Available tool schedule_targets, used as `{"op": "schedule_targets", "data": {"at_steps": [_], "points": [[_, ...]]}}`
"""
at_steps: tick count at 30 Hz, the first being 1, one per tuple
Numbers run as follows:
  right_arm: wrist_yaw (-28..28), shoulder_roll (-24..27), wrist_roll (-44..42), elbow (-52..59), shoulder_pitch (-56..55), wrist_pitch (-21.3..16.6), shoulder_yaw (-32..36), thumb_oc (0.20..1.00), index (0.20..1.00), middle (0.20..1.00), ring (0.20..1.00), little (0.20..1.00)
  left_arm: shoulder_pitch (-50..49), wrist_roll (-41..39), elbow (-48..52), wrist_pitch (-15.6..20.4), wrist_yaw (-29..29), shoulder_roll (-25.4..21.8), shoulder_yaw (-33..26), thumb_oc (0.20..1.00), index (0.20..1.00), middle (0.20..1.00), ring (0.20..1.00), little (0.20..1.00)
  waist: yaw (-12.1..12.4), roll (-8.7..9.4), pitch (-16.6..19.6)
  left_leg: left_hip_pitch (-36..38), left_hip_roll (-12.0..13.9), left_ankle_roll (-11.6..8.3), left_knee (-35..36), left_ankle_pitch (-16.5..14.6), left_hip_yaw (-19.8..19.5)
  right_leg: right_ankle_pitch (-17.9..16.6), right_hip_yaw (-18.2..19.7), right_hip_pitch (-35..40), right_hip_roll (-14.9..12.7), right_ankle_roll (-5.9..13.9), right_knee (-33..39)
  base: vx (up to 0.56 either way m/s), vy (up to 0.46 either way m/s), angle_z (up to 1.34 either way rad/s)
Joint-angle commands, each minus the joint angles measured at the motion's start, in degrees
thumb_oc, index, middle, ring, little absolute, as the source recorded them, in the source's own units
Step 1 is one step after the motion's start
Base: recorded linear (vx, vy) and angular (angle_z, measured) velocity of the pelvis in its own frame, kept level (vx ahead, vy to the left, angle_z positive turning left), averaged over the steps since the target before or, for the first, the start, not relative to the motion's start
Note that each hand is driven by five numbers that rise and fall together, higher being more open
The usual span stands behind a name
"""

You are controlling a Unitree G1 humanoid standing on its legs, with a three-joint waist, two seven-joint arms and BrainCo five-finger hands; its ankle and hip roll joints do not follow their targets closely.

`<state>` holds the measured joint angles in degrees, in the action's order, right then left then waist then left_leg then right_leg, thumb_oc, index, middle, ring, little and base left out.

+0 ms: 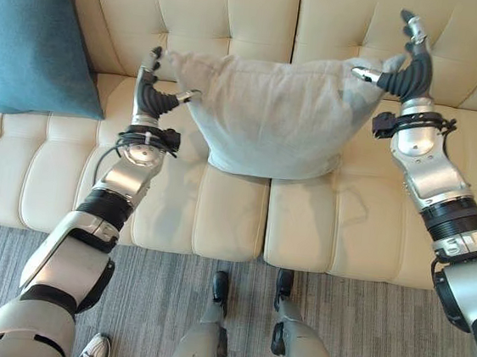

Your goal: Pick up all the scattered cushions and arrange them neatly on the sofa.

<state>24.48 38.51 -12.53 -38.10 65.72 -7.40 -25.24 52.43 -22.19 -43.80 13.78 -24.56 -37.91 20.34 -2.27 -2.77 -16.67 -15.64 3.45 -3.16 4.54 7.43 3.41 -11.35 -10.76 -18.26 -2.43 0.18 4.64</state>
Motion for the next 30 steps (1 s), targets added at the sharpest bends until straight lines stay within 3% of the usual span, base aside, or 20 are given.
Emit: {"op": "schedule_targets", "data": {"at_steps": [1,6,10,11,12,15,22,26,27,30], "points": [[2.07,3.10,-4.03,-2.55,5.89,-3.06,0.08,1.000,1.000,1.000,1.000,1.000,5.21,-6.75,-2.97,4.43,0.82,-4.45,-2.89,1.000,1.000,1.000,1.000,1.000,1.38,1.20,1.63,0.61,-0.04,-4.26,0.46,-1.50,2.29,8.42,1.51,1.30,-2.26,6.88,-4.57,0.05,0.043,0.10],[3.51,4.68,-5.02,-0.60,2.62,-2.64,4.12,1.000,1.000,1.000,1.000,1.000,1.65,-8.14,-1.00,4.64,0.90,-5.67,-6.33,1.000,1.000,1.000,1.000,1.000,1.74,1.50,1.82,0.35,-0.19,-4.08,0.46,-1.66,2.19,7.85,1.64,1.58,-2.16,7.00,-3.30,0.03,0.048,0.06],[1.37,4.34,-2.54,14.66,-19.12,-4.75,17.93,1.000,1.000,1.000,1.000,1.000,-16.50,-3.63,12.70,4.85,3.63,-2.37,-14.03,1.000,1.000,1.000,1.000,1.000,1.37,2.75,2.40,1.08,-0.36,-3.57,0.46,-3.12,2.58,7.40,2.15,2.93,-2.08,7.38,-1.46,0.07,0.047,0.04],[-0.60,2.88,-1.77,18.53,-26.22,-5.06,20.80,1.000,1.000,1.000,1.000,1.000,-22.06,-2.69,16.07,4.74,4.95,-0.43,-15.51,1.000,1.000,1.000,1.000,1.000,1.25,3.04,2.72,1.39,-0.47,-3.32,0.46,-3.49,2.65,7.37,2.25,3.32,-2.09,7.38,-1.22,0.11,0.066,0.05],[-4.51,0.06,0.27,25.25,-39.58,-4.68,25.81,1.000,1.000,1.000,1.000,1.000,-33.67,-1.41,23.09,3.72,7.87,3.50,-18.85,1.000,1.000,1.000,1.000,1.000,1.10,3.53,3.74,2.10,-0.73,-2.79,0.46,-3.91,2.90,7.34,2.35,4.17,-2.35,7.34,-0.96,0.10,0.098,0.04],[-12.83,-4.33,2.63,29.20,-58.04,-4.47,31.22,1.000,1.000,1.000,1.000,1.000,-48.72,4.11,24.11,0.79,14.45,6.93,-22.46,1.000,1.000,1.000,1.000,1.000,0.50,4.02,4.05,5.90,-1.26,-1.57,0.46,-5.64,3.71,8.21,3.00,7.39,-2.91,7.52,-1.22,0.10,0.107,-0.10],[-22.76,-10.63,9.50,21.46,-75.76,-1.15,28.80,1.000,1.000,1.000,1.000,1.000,-66.45,8.25,16.31,-3.74,21.42,14.34,-25.53,1.000,1.000,1.000,1.000,1.000,-0.49,5.08,6.40,12.07,-2.03,0.29,-1.67,-8.70,5.94,8.04,5.82,11.50,-3.50,8.54,-2.18,0.00,0.108,-0.26],[-23.42,-12.66,12.12,16.00,-78.14,-0.27,26.32,1.000,1.000,1.000,1.000,1.000,-70.32,9.29,13.78,-4.43,22.69,16.56,-25.06,1.000,1.000,1.000,1.000,1.000,-0.80,5.69,7.25,13.88,-2.71,1.21,-2.17,-9.74,7.68,5.95,7.87,11.22,-3.84,10.20,-2.43,-0.15,0.124,-0.37],[-22.75,-13.75,12.21,13.69,-77.27,0.28,25.12,1.000,1.000,1.000,1.000,1.000,-69.67,10.18,12.83,-4.42,22.07,16.40,-24.47,1.000,1.000,1.000,1.000,1.000,-1.05,6.23,7.12,14.19,-3.06,1.59,-1.65,-9.48,8.70,3.58,8.69,10.05,-4.07,11.74,-2.84,-0.22,0.091,-0.43],[-22.21,-14.33,11.87,13.05,-76.71,0.51,24.73,1.000,1.000,1.000,1.000,1.000,-69.17,10.26,12.89,-4.38,21.42,16.12,-24.44,1.000,1.000,1.000,1.000,1.000,-0.67,6.46,6.61,14.25,-2.87,1.87,-1.42,-9.12,9.50,3.27,8.58,9.22,-4.18,12.19,-3.55,-0.23,0.011,-0.53]]}}
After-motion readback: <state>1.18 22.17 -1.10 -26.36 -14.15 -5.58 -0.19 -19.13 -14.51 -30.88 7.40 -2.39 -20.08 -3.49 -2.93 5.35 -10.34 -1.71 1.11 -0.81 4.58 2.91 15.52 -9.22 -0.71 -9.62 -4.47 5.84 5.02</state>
